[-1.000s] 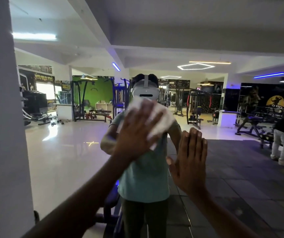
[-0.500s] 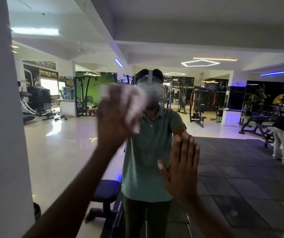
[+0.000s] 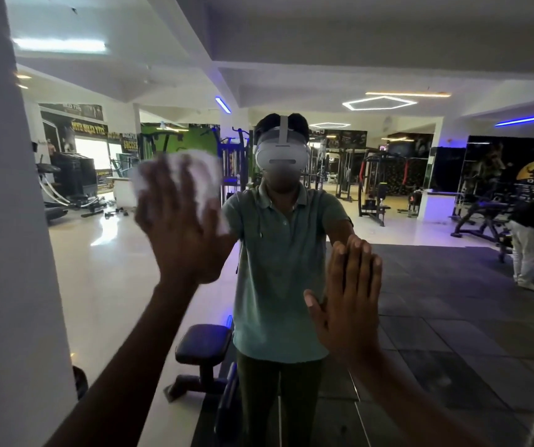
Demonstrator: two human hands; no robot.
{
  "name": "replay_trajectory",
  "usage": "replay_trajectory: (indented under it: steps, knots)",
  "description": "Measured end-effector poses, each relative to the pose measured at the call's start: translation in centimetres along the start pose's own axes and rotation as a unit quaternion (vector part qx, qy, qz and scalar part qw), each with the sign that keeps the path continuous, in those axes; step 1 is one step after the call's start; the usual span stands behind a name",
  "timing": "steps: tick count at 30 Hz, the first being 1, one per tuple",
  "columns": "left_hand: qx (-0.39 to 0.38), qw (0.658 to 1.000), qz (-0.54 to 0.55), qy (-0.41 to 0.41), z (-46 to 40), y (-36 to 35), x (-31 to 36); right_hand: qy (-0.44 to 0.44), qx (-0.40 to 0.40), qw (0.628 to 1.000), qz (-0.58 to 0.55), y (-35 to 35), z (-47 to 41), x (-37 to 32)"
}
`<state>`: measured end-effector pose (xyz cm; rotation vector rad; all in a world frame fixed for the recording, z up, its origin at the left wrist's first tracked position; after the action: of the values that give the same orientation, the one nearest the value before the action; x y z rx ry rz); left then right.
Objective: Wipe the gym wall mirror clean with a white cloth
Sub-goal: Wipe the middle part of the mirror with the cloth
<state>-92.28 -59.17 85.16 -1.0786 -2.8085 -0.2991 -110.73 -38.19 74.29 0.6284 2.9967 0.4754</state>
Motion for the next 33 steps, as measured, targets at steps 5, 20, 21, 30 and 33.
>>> replay_trajectory:
  steps: [5,20,21,30,33]
  knots:
    - [-0.012,0.997,0.001,0.075,0.2,1.3,4.0,-0.011,0.012,1.0,-0.009,0.0,0.1,-0.4]
    - [-0.063,0.991,0.076,-0.091,7.5,1.5,10.5,-0.011,0.019,1.0,-0.015,-0.2,0.0,-0.4]
    - [-0.062,0.984,0.074,-0.148,8.2,1.5,11.4,-0.008,0.018,1.0,-0.018,-0.2,0.0,-0.4]
    - [-0.08,0.983,0.053,-0.153,8.8,1.6,11.1,-0.006,0.013,1.0,-0.02,-0.5,0.2,0.1]
    - [-0.092,0.98,0.052,-0.171,10.1,1.5,10.3,-0.009,0.007,1.0,-0.02,-0.4,0.0,0.0]
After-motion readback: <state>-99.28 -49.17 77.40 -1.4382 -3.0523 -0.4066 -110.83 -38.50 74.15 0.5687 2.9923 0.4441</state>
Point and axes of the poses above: each hand's wrist, its own z-axis away from the middle knuckle, its own y-axis out of the back of the hand, x = y × z, the point moved 6 cm from there along -z, towards the middle knuckle, and after that the axes turned 14 degrees about -z, right-handed, at the moved point
